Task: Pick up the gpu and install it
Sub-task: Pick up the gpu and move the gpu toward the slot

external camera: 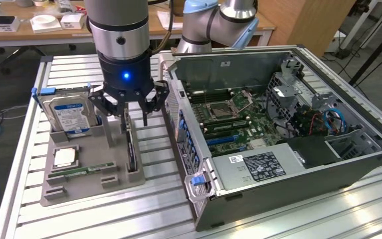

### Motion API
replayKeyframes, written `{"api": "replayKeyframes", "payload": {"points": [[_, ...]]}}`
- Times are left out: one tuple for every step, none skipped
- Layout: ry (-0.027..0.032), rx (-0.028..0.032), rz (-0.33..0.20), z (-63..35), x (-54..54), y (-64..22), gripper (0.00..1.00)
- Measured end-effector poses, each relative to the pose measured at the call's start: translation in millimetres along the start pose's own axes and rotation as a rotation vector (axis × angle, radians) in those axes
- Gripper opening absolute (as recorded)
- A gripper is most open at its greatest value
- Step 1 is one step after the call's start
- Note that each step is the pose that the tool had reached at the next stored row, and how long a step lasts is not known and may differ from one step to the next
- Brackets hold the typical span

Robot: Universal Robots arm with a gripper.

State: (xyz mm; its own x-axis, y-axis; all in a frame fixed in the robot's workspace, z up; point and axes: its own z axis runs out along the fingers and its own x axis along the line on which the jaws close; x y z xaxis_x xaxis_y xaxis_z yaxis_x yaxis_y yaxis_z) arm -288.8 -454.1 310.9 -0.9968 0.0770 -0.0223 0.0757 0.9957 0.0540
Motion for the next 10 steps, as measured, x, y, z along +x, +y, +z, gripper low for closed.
{"api": "replayKeyframes", "payload": {"points": [[-0.0003, -0.0003, 0.0, 0.7, 0.0, 0.0, 0.47], [-0.0002, -0.0002, 0.0, 1.2, 0.0, -0.1, 0.47], [0.0, 0.0, 0.0, 1.7, 0.0, -0.1, 0.47], [0.0, -0.0001, 0.0, 2.4, 0.0, -0.1, 0.47], [0.0, 0.0, 0.0, 3.2, 0.1, -0.2, 0.47], [0.0001, 0.0, 0.0, 4.0, 0.1, -0.2, 0.47], [0.0, -0.0001, 0.0, 5.2, 0.1, -0.3, 0.47], [0.0, -0.0001, 0.0, 6.5, 0.1, -0.3, 0.47], [0.0, 0.0, 0.0, 7.9, 0.2, -0.4, 0.47], [0.0001, 0.0, 0.0, 9.2, 0.2, -0.5, 0.47]]}}
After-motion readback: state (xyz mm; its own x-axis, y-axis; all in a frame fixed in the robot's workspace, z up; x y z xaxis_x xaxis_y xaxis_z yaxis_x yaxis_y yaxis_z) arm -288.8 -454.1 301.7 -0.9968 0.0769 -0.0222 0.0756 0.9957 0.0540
